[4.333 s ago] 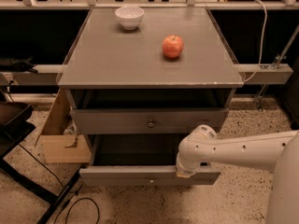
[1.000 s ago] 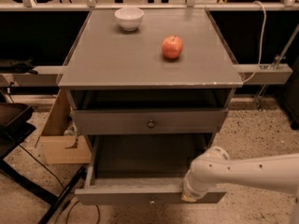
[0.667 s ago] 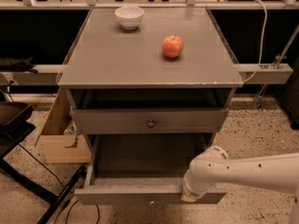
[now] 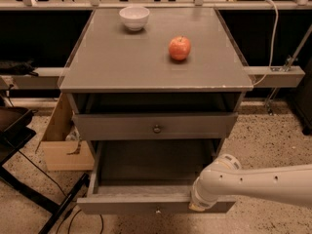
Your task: Open middle drawer
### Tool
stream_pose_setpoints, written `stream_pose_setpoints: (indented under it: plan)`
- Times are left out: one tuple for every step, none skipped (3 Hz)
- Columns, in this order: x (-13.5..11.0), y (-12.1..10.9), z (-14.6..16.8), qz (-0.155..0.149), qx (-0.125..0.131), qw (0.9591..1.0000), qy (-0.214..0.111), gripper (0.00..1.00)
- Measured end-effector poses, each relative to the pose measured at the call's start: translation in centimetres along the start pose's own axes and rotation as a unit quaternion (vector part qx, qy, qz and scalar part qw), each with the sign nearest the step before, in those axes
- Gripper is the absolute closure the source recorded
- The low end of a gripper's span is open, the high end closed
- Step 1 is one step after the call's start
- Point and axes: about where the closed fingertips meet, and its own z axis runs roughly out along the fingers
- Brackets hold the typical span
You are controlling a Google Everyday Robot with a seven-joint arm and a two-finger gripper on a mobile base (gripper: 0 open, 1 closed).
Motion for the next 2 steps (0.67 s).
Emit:
stream_pose_setpoints:
  plan:
    - [-0.10, 0.09, -0.38, 0.000, 0.010, 0.9999, -0.005, 1.00]
    - [-0.10, 0.09, -0.38, 0.000, 0.010, 0.9999, -0.005, 0.77]
